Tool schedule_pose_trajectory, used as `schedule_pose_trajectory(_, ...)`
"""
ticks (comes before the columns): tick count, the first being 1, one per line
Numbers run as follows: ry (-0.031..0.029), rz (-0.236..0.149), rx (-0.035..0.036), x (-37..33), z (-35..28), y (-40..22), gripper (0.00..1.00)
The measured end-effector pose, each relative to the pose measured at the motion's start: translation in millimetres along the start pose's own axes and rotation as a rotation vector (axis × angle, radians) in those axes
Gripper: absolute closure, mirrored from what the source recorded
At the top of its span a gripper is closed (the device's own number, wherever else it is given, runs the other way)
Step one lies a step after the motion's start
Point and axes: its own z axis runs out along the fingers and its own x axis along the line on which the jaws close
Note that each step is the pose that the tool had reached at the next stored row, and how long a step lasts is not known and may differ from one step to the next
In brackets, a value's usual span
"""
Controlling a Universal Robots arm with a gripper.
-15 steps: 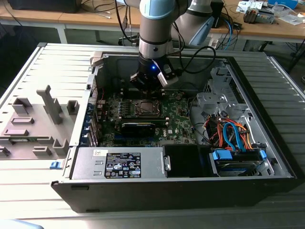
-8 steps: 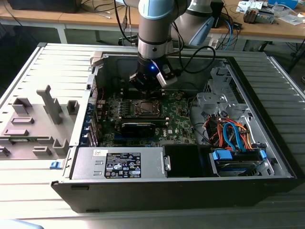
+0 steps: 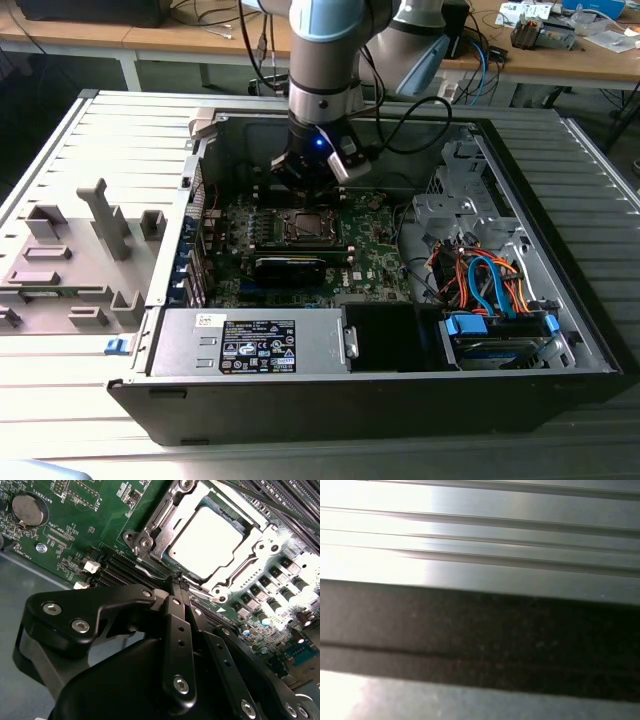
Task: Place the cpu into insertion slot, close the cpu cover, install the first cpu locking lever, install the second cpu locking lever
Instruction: 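Install the first cpu locking lever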
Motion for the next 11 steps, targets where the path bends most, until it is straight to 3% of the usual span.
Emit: schedule_pose_trajectory(11, 0.0002, 0.0, 0.0007, 1.2, 2.9, 0.4, 0.89)
